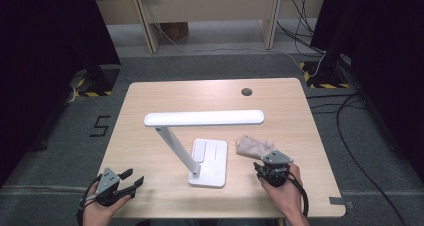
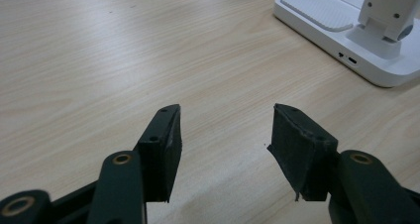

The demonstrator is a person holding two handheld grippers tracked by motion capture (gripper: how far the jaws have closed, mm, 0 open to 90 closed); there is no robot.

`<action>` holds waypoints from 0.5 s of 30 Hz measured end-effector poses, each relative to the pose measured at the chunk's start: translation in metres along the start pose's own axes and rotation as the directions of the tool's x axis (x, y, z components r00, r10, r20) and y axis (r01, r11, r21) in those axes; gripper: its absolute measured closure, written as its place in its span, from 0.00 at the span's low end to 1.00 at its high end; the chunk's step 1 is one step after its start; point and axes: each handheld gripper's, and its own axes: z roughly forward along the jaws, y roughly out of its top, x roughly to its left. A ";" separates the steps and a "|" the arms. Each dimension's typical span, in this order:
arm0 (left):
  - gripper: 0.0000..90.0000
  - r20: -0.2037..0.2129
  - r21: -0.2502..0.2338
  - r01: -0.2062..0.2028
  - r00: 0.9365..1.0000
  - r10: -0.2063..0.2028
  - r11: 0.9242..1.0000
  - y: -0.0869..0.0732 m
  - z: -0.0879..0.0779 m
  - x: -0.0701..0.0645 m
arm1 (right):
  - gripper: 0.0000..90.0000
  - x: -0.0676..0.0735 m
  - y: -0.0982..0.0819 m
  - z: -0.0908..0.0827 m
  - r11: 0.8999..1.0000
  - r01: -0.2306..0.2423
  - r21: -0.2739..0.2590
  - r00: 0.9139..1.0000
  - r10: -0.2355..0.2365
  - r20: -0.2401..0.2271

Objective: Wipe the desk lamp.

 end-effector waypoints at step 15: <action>0.50 -0.029 -0.028 0.051 0.998 -0.052 0.998 -0.012 -0.002 0.000 | 0.63 -0.011 -0.040 -0.011 0.988 -0.128 -0.082 0.992 0.129 0.010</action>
